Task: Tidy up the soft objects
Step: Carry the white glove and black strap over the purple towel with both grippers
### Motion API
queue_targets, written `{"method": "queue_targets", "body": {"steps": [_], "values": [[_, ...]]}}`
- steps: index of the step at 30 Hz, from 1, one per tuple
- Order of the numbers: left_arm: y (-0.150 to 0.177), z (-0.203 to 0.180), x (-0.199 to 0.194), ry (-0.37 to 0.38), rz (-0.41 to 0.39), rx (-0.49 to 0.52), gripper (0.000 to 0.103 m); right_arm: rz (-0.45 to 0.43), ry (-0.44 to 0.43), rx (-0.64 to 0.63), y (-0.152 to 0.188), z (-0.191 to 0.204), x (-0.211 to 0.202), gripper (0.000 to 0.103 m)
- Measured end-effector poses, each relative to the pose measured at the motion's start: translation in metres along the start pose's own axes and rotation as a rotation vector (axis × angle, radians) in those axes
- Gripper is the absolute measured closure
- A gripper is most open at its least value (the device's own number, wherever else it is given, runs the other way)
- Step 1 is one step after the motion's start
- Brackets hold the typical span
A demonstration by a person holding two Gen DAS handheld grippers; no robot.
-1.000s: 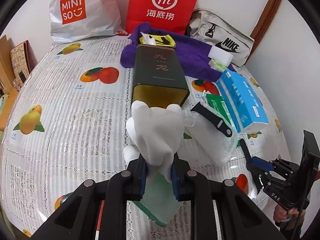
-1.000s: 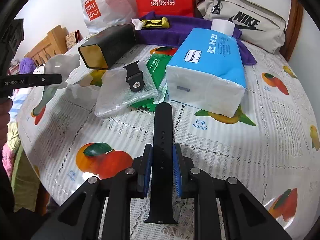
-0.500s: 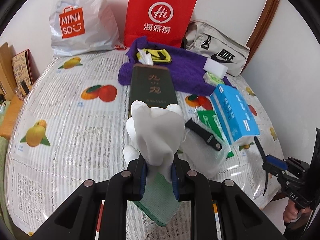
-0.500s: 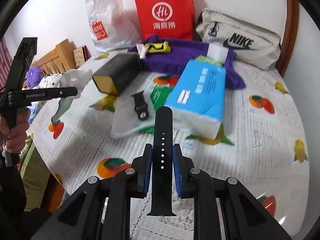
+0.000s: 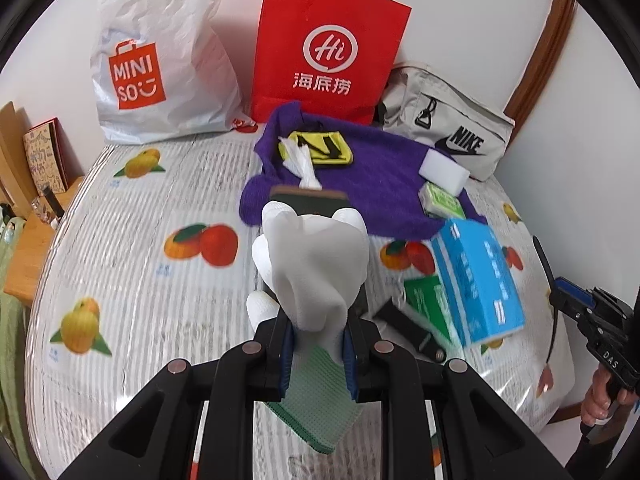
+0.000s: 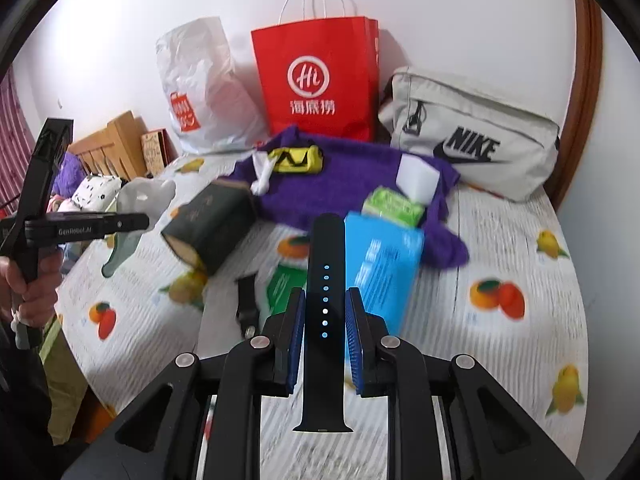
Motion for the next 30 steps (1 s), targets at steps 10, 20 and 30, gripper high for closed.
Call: {"method": "queue_targets", "body": {"steps": [10, 20, 30], "values": [[-0.049, 0.0, 0.022, -0.004, 0.0, 0.01, 0.083, -0.025, -0.012, 0.019, -0.06, -0.016, 0.04, 0.083], [-0.084, -0.006, 0.052, 0.011, 0.015, 0.017, 0.083, -0.017, -0.006, 0.019, -0.101, -0.035, 0.089, 0.083], [-0.112, -0.013, 0.088, 0.062, 0.043, -0.002, 0.083, 0.009, -0.013, 0.028, -0.125, -0.05, 0.134, 0.083]]}}
Point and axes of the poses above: each gripper's, at about its wrist camera, not at the fingertips, and x roughly the way its jaws point, z to its left, y to its underside, the point moved 9 cm from there along x, roughly the way its jaws point, and after that the axes turned 5 degrees about y, right-handed, at the moved point
